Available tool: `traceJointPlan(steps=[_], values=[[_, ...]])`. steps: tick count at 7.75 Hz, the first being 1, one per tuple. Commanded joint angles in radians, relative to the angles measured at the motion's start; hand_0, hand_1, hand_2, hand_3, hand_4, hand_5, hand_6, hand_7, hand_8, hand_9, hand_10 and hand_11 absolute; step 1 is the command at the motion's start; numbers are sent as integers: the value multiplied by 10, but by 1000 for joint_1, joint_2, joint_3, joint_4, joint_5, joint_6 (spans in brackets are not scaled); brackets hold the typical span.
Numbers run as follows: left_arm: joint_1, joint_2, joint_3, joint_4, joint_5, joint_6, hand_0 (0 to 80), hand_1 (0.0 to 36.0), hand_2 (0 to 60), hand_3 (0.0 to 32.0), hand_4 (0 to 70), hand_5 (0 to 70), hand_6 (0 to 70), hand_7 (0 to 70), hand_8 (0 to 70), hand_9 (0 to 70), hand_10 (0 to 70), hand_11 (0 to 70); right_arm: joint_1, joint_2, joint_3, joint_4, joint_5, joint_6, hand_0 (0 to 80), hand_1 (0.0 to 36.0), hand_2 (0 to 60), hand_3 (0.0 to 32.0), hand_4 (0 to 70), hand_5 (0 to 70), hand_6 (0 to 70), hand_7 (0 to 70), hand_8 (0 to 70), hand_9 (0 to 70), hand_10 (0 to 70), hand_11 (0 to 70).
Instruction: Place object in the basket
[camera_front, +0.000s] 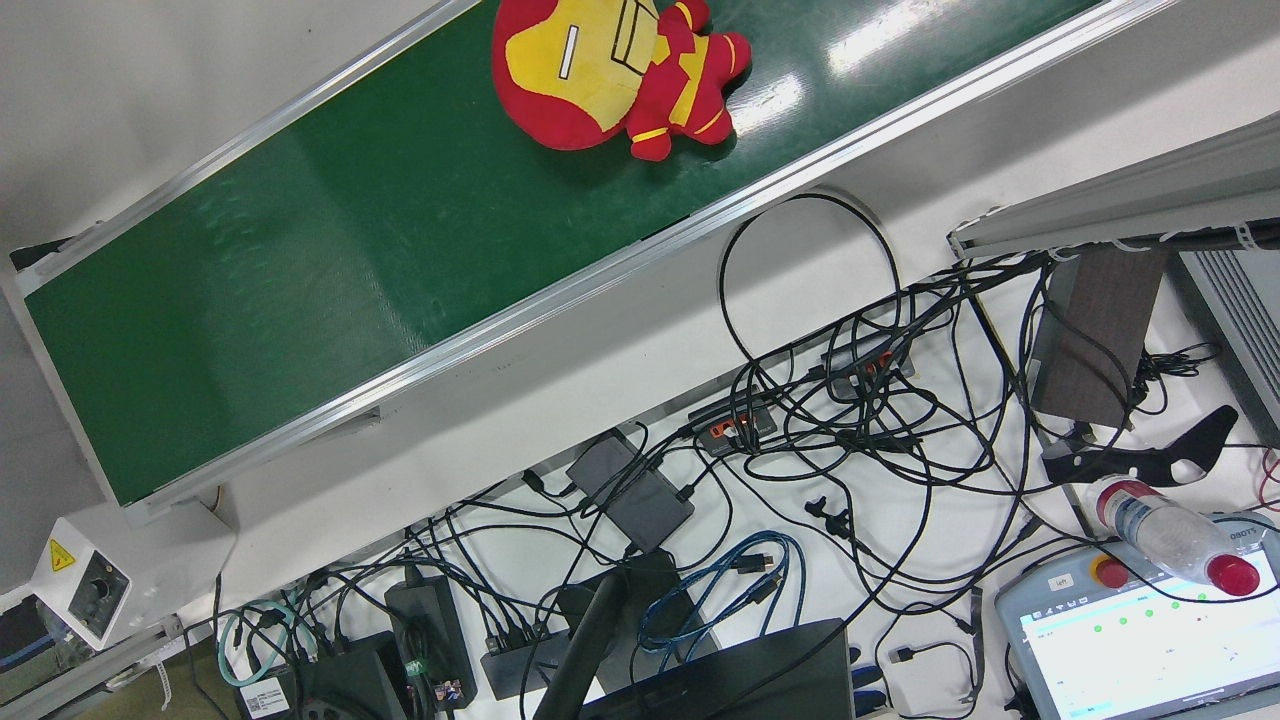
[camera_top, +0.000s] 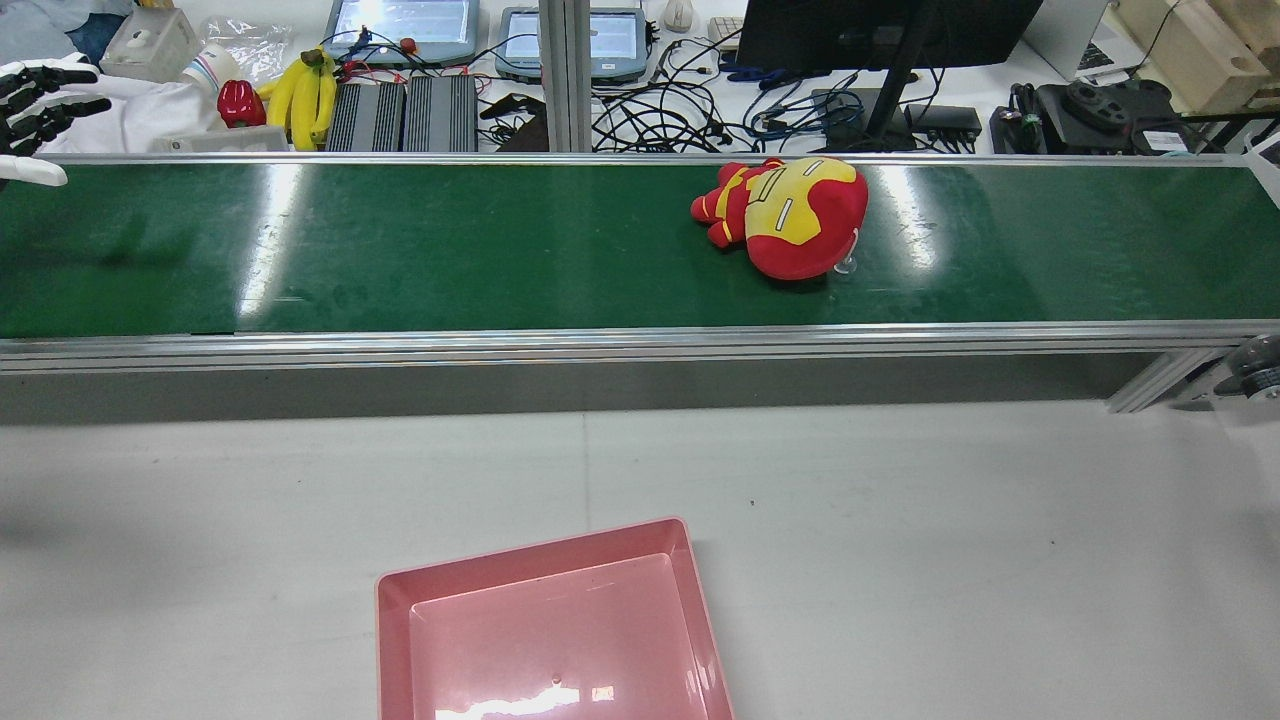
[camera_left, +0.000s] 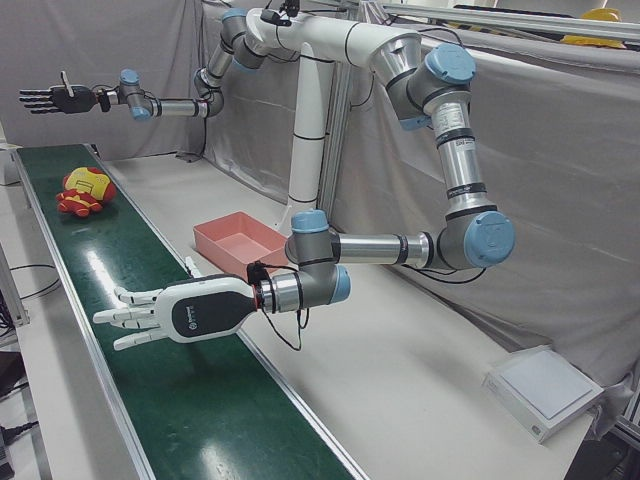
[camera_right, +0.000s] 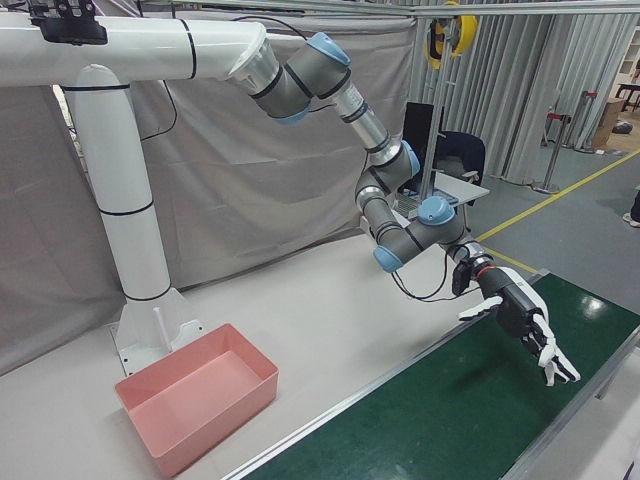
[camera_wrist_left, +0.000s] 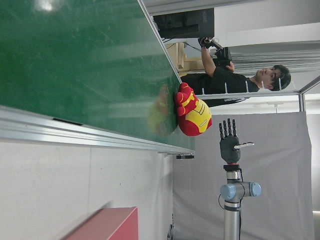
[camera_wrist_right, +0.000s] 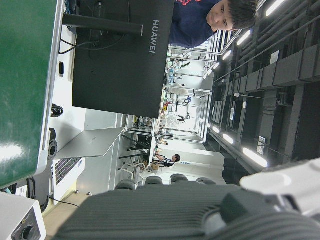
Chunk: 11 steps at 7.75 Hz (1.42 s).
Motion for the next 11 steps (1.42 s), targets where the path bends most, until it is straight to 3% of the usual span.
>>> traceJointPlan(steps=[1,11], values=[[2,-2,5,-5,-3,1,607,230,0,0,131,280,54,43,115,177,0,0,2,0,0,0,0,0,0,0,0,0,0,0,0,0,0,0,0,0],[-2,1,-37,-3,0,-8,610,227,0,0,138,295,56,49,120,184,0,0,0,0,0,0,0,0,0,0,0,0,0,0,0,0,0,0,0,0]])
